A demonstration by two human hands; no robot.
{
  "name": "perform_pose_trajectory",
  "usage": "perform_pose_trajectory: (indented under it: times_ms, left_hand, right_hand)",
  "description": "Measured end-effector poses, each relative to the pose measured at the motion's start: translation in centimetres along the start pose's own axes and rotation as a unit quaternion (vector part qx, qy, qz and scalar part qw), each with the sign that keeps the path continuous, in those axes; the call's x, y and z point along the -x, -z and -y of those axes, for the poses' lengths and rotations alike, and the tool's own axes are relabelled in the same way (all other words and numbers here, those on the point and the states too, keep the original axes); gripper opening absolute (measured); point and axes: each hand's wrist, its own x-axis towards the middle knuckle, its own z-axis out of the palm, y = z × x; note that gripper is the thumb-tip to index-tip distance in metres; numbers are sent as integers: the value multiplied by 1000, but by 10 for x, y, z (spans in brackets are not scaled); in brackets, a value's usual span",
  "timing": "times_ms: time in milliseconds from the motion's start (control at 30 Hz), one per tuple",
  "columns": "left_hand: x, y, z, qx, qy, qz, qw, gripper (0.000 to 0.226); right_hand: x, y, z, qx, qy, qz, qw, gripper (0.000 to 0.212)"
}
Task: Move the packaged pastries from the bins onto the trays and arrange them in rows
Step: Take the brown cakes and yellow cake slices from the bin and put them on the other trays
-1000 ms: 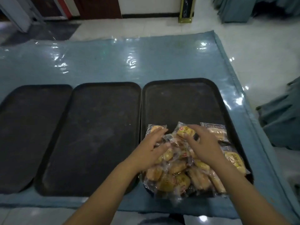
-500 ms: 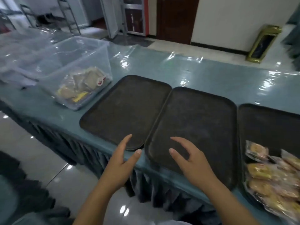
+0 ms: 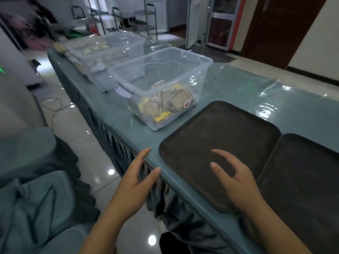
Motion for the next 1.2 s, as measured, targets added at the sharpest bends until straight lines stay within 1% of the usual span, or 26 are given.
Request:
perform_pose_trajectory:
  times_ms: [133,300,433,567,667,700,767,833,900,967,1033,1100,1133,1200]
  left_hand:
    - [-78,49,-19,-52,-20,-26,998,66]
    - [-185,92,-58,-93,-63,-5,994,62]
    - [-261,108,-76,-121,-112,5,986,58]
    - [-324,116,-85,-140,-136,58,979,56]
    - [-389,118,-86,-181,-129,133,966,58]
    - [-412,116,-86,-210,-132,165,954,60]
    - [-457,107,-89,-280,-151,233,919,66]
    - [-500,92,-94,-350,-170,311,867,70]
    - [-540,72,-96,-416,-174,390,802,75]
    - [-576,51,-93,-469,-176,434,749,77]
    - [-604,27,-85,-506,-180,460,707,79]
    - [-626,4,-73,-528,-184,475,680,81]
    - [-633,-6,-67,-534,-186,478,673,82]
    - [-641,-20,-55,-535,-190,478,670,82]
  right_hand:
    - [-84,-31,10,-28,20,-25,999,32]
    - [-176,-59,20,-76,31,-89,993,30]
    - [-227,-74,27,-77,19,-91,993,34]
    - [-263,-79,34,-57,0,-85,995,37]
    - [-284,-84,36,-25,-3,-107,994,37]
    - [-288,-85,36,-17,-5,-122,992,36]
    - [-293,-89,39,5,-15,-160,987,37]
    - [-294,-98,47,26,-27,-195,980,48]
    - [-290,-111,60,28,-54,-219,974,51]
    - [-287,-127,75,30,-73,-238,968,51]
    - [-288,-142,87,49,-94,-260,960,46]
    - [-291,-158,95,63,-112,-284,950,41]
    - [-294,-164,99,73,-121,-294,945,40]
    - [-300,-176,111,94,-133,-310,937,41]
